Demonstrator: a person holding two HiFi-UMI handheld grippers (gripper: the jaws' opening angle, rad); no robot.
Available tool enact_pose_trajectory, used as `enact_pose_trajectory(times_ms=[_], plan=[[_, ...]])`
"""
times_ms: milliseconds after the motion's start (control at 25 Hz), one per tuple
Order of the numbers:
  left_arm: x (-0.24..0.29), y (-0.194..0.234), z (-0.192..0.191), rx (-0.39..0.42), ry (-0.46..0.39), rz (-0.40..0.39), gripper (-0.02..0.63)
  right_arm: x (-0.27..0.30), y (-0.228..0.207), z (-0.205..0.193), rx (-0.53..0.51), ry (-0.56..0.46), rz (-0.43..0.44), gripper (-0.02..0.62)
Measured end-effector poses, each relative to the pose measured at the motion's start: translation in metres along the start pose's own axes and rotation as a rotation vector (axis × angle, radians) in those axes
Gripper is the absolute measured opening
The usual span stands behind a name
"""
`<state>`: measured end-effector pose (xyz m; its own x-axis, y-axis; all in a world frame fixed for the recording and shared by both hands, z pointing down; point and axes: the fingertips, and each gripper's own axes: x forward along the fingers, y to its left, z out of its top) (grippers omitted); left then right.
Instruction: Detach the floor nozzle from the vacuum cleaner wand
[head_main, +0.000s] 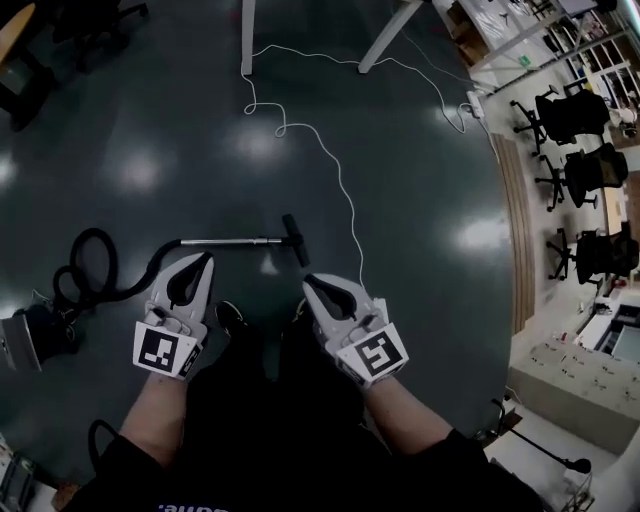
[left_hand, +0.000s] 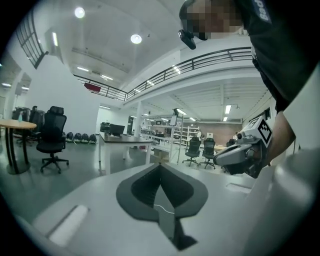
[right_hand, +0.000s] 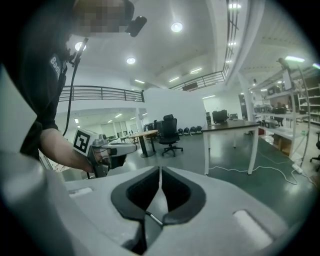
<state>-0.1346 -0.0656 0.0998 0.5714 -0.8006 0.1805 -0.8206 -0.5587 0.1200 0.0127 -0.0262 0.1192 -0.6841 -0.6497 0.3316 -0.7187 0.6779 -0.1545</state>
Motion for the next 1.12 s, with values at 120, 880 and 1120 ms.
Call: enact_pose_trajectory(times_ms=[120, 880, 1120], plan=[[0.027, 0.017, -0.029, 0.04, 0.026, 0.03, 0.002, 0.022, -0.024, -0.029, 0.014, 0.029, 0.016, 0.028], [0.136, 0.036, -0.307, 0.247, 0.251, -0.24, 0.105, 0.176, -0.109, -0.311, -0.032, 0.233, 0.118, 0.08], [0.146, 0.04, -0.426, 0.283, 0.372, -0.332, 0.127, 0.214, -0.13, -0.407, -0.107, 0.313, 0.177, 0.094]])
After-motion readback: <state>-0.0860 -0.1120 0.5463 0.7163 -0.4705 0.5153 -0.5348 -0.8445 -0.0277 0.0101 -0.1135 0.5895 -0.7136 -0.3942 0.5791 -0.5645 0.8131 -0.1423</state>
